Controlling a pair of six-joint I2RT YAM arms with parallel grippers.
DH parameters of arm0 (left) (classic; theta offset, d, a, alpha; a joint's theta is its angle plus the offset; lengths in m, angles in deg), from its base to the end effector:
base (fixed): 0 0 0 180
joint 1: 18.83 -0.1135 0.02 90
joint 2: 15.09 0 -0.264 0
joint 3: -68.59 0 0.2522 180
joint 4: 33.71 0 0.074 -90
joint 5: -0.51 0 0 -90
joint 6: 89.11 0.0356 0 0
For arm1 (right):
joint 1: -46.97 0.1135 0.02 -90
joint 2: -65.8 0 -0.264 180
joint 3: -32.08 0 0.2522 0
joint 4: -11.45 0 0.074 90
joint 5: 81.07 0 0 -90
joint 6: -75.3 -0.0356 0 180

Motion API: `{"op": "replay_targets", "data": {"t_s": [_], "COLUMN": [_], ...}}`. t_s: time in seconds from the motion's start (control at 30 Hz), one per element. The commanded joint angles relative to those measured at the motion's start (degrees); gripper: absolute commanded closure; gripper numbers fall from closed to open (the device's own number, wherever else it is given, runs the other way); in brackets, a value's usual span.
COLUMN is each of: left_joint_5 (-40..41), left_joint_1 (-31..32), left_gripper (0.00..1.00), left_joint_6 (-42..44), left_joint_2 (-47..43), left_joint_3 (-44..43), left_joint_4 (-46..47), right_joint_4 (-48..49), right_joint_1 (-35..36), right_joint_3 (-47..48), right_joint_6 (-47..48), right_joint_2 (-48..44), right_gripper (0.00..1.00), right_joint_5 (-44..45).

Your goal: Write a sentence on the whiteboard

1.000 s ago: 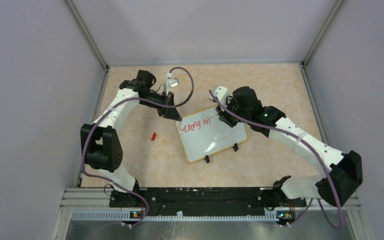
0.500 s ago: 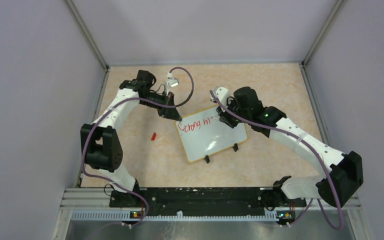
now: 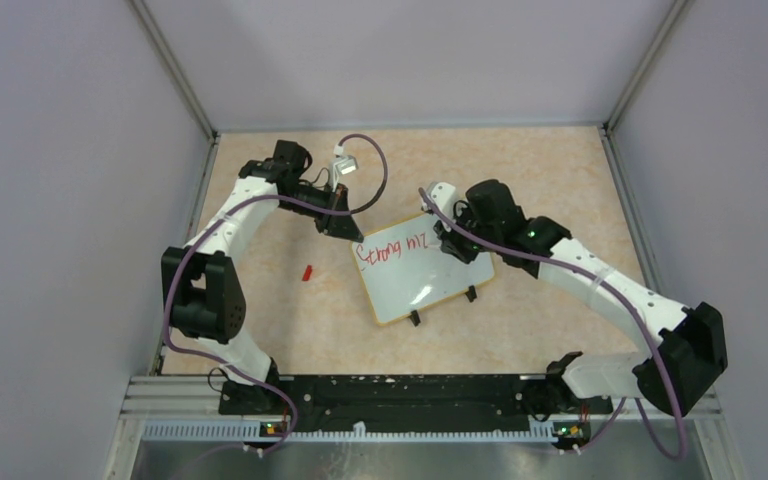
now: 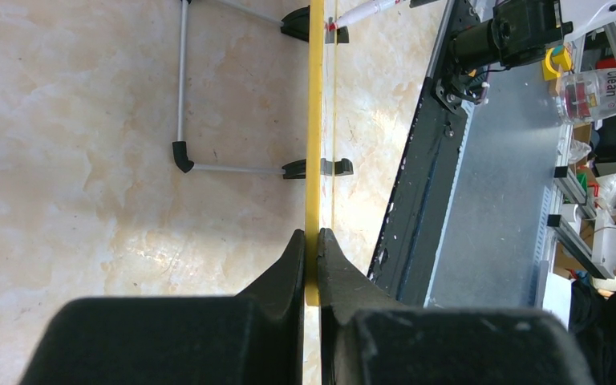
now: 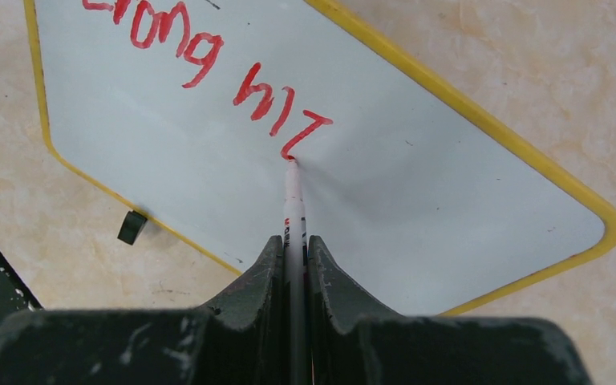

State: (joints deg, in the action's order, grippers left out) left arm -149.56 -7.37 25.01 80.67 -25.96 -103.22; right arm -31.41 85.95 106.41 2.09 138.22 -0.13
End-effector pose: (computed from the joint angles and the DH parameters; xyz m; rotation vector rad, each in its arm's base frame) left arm 0.3163 -0.0956 0.2842 0.9528 2.2019 -1.3274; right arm 0.2101 0.1772 0.3020 -1.1505 1.9964 0.3812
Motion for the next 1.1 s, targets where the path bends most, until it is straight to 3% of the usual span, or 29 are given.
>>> {"op": "replay_targets", "data": {"t_s": [0.0, 0.3, 1.07], "left_joint_5": [-0.94, -1.3, -1.03], "left_joint_1": [0.14, 0.14, 0.14], "left_gripper": [1.0, 1.0, 1.0], "left_joint_6": [0.4, 0.62, 0.62], "left_joint_2": [-0.45, -0.58, -0.12], "left_joint_3": [-0.27, -0.31, -0.69], "left_joint_4": [0.26, 0.11, 0.01], "right_joint_4": [0.14, -0.12, 1.54], "right_joint_1": [0.22, 0.22, 0.22], "right_joint_3": [5.81, 9.6, 4.8], "right_joint_6": [0.77, 1.04, 0.68], "right_joint_2": [-1.28, 0.07, 1.58], "right_gripper": [1.0, 1.0, 1.0], "right_joint_5": [2.87, 2.6, 1.74]}}
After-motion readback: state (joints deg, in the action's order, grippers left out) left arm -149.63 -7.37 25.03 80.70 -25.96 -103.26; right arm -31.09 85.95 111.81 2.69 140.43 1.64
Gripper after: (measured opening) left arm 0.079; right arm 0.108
